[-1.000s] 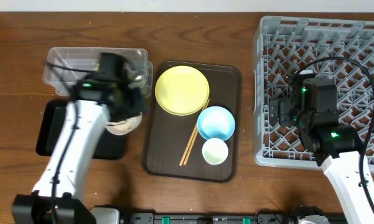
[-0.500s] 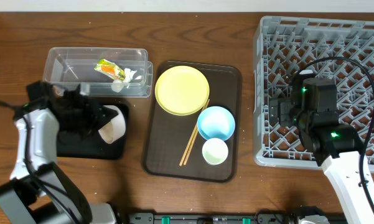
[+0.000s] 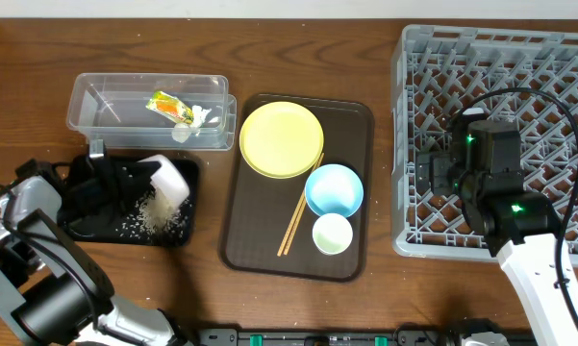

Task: Sort waste into correct bins and load items into the dishwasher rack
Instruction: 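Lift the bowl over the black tray and tip the rice out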

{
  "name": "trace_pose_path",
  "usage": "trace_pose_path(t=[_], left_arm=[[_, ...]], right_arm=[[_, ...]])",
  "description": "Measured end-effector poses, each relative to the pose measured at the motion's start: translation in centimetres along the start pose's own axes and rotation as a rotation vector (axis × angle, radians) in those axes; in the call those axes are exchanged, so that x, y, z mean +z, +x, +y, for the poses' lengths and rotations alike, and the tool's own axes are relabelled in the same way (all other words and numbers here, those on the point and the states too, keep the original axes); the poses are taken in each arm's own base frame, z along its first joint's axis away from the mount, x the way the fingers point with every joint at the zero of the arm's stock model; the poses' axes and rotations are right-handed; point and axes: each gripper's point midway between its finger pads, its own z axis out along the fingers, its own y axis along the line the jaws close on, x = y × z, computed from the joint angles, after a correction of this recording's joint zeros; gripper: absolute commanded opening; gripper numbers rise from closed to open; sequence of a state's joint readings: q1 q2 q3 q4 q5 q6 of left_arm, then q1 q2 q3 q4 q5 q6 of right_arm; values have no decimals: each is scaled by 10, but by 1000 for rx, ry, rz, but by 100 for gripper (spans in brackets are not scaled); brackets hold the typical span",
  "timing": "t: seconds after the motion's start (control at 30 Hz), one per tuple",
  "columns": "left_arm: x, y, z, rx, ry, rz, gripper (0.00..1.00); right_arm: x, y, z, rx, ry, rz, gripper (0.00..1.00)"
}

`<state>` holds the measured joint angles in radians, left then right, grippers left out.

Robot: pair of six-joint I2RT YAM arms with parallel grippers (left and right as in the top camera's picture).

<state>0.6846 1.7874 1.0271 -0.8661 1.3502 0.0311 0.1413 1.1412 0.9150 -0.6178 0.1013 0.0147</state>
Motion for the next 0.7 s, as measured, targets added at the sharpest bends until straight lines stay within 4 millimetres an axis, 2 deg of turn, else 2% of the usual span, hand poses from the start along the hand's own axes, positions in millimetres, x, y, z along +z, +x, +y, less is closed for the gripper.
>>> trace_pose_path(t=[0.7], left_arm=[[-12,-5,-29,-156,191,-11,6]], right_arm=[[0,1,0,0,0,3,99]])
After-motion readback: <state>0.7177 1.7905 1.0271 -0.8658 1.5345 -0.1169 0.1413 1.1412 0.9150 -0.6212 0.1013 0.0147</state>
